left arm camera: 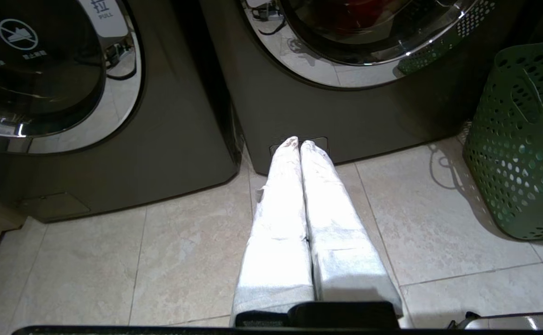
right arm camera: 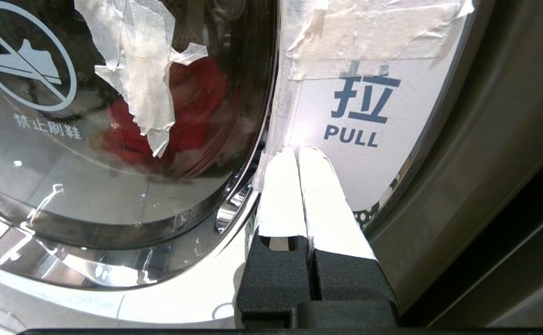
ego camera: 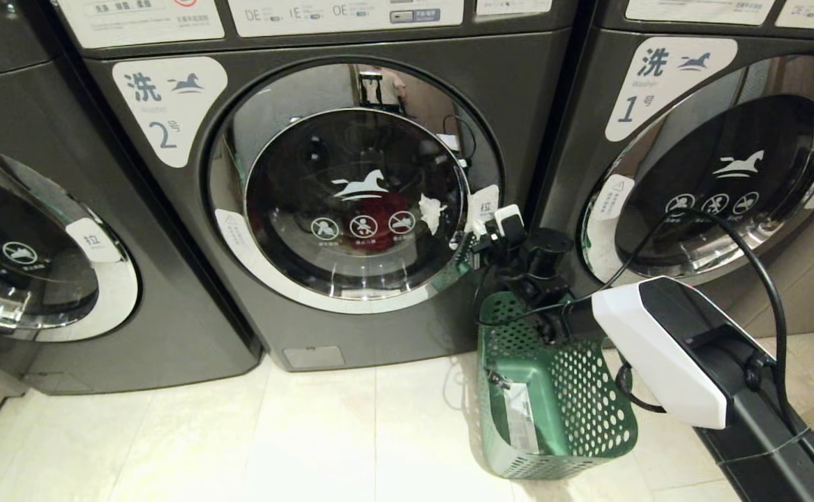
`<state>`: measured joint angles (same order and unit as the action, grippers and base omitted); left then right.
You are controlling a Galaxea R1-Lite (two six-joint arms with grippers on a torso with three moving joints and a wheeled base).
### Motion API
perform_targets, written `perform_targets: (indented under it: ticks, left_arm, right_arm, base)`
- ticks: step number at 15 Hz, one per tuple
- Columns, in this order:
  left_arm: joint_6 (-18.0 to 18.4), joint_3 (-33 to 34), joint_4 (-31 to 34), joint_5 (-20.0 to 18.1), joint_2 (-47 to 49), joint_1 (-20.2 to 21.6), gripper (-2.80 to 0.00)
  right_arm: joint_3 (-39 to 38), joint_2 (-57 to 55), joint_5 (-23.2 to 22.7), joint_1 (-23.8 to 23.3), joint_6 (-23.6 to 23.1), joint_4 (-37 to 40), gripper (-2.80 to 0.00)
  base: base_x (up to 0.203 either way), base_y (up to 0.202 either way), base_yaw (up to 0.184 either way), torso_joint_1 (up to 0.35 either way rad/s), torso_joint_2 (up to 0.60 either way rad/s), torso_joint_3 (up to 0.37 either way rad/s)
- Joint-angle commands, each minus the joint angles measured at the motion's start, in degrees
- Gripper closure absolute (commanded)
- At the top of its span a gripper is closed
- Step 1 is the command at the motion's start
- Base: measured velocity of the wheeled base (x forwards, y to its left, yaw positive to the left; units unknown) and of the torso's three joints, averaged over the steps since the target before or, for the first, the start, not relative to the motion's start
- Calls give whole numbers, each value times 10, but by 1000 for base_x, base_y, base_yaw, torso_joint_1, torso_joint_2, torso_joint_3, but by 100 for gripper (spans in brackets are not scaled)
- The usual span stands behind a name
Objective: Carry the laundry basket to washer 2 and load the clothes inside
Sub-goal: Press the washing machine door tightly with the right hand
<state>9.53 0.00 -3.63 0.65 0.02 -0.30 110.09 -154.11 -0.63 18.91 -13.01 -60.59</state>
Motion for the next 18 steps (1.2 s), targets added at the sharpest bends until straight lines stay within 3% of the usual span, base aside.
perform_targets:
  ticks: [1,18]
  left_arm:
    - [-4,1,-1,1,0,0,0]
    - [-20,1,-1,0,0,0,0]
  right_arm:
    - [1,3,0,0,0,-3,0]
    - [2,49,1,3,-4,-21,0]
  base:
    - [0,0,0,-2,-9,-121]
    - [0,0,0,0,0,-6]
